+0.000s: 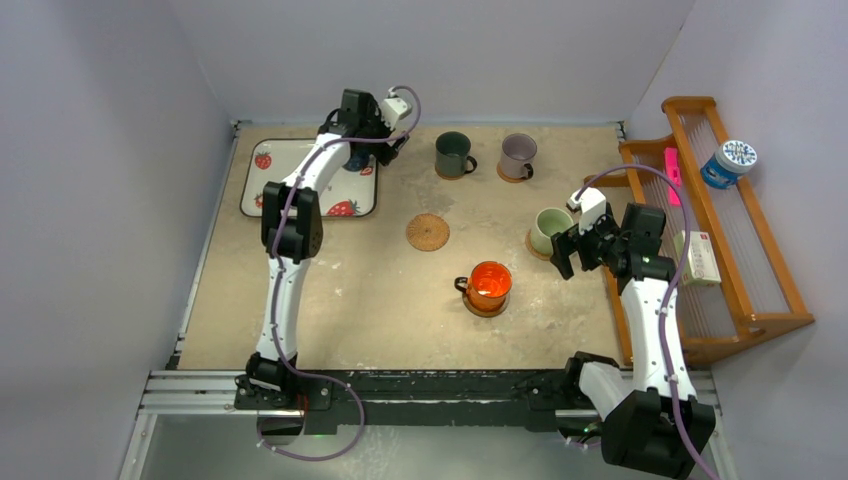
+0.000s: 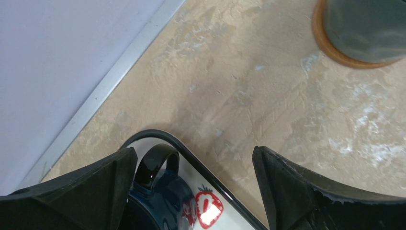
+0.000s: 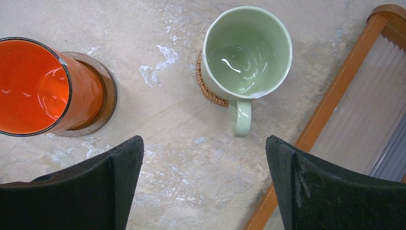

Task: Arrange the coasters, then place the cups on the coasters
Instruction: Pick up the cup from the tray.

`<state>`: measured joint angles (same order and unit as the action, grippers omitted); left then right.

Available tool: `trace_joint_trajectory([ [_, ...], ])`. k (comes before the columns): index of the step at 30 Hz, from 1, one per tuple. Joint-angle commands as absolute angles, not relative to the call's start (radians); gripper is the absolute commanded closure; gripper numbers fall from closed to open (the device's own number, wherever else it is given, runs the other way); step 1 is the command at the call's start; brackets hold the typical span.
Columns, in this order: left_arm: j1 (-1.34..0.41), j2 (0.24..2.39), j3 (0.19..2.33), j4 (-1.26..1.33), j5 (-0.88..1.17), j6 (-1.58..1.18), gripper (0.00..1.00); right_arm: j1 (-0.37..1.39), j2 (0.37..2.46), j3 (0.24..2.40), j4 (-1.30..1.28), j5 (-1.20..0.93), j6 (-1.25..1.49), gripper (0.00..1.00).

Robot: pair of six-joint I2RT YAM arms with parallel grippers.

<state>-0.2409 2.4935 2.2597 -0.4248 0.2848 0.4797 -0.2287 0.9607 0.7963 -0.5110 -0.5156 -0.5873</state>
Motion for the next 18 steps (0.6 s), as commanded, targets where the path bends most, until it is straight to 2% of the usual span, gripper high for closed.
trace_joint_trajectory([
  [1,-0.247,2.389,2.219,-0.458,0.327,0.45,0.03,-0.23,0.941,0.796,-0.504,-0.525,-0.597,0.01],
  [18,-0.247,2.299,2.109,-0.499,0.347,0.46,0.05,-0.23,0.927,0.793,-0.504,-0.522,-0.602,0.01],
])
